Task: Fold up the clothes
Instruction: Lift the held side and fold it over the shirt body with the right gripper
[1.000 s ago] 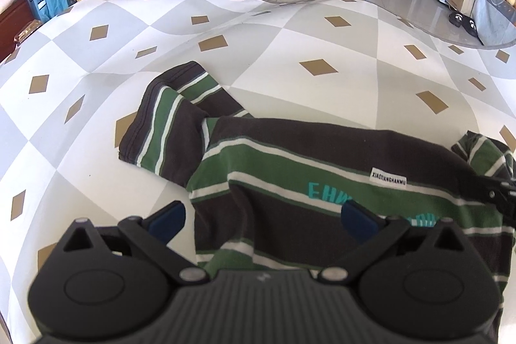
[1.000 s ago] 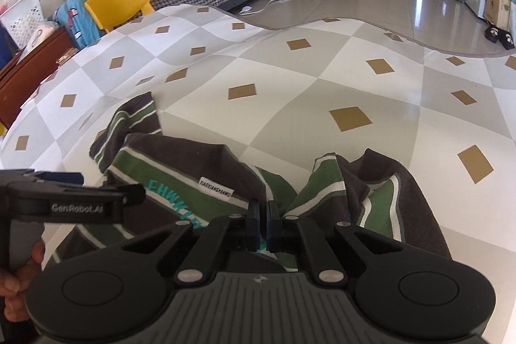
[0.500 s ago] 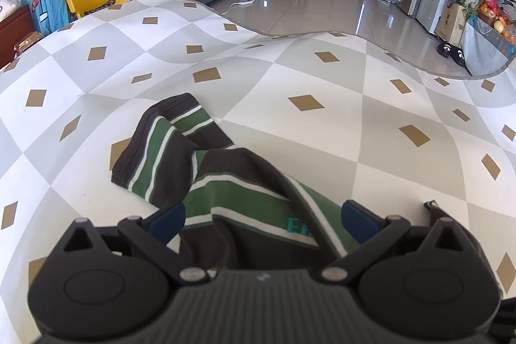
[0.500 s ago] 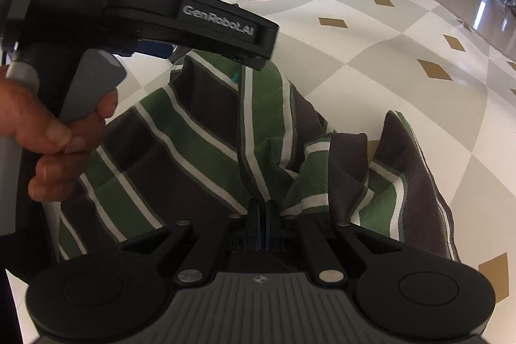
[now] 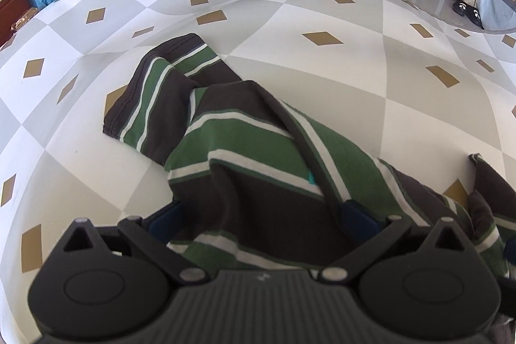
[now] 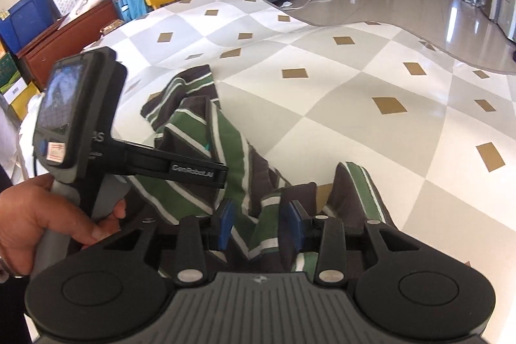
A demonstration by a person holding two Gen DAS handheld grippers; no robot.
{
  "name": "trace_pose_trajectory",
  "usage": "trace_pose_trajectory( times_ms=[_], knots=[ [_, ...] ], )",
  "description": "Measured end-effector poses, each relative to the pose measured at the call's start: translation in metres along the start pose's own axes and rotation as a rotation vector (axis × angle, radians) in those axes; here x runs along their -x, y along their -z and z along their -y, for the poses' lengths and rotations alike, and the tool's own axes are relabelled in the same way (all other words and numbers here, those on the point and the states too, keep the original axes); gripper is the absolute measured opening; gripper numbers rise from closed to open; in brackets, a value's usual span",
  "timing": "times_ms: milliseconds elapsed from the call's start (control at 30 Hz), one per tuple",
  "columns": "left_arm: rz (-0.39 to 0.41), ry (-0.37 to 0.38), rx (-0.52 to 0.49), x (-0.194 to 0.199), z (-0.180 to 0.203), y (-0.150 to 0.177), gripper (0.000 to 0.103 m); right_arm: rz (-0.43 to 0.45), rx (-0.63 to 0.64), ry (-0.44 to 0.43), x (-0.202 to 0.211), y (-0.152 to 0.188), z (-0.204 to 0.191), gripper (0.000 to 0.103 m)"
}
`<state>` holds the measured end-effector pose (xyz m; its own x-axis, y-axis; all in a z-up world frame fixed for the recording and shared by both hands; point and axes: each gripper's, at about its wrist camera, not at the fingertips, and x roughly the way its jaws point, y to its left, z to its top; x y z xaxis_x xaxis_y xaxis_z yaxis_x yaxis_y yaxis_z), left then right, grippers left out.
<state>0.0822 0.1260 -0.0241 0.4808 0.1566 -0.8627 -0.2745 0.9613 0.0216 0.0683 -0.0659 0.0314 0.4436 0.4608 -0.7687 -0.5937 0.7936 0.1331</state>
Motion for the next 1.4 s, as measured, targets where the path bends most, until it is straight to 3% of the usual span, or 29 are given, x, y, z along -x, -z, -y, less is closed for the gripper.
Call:
trace_pose_trajectory(
  times_ms=[333,500,767,1000,1200,1400],
  knots=[
    [-0.019,0.015,0.021,-0.001,-0.003,-0.002,0.103,-0.049,-0.104,0.028,-0.025,0.005,0.013,0.038],
    [-0.022,0.014,0.023,-0.001,-0.003,-0.002,0.103,-0.057,-0.117,0.044,-0.025,0.004,0.016,0.015],
    [0.009,0.005,0.010,0.007,0.001,-0.004,0.103,0.105,-0.139,0.088,0.017,-0.010,0.022,0.010],
    [0.051,0.021,0.035,0.023,-0.002,-0.012,0.103,0.230,-0.062,0.028,0.064,-0.016,0.005,0.010],
    [0.149,0.034,0.068,0.043,-0.015,-0.023,0.103,0.185,0.046,-0.047,0.078,0.004,-0.023,0.010],
    [0.147,0.013,0.040,0.040,-0.015,-0.017,0.103,0.093,0.131,-0.093,0.069,0.037,-0.050,0.010]
  ],
)
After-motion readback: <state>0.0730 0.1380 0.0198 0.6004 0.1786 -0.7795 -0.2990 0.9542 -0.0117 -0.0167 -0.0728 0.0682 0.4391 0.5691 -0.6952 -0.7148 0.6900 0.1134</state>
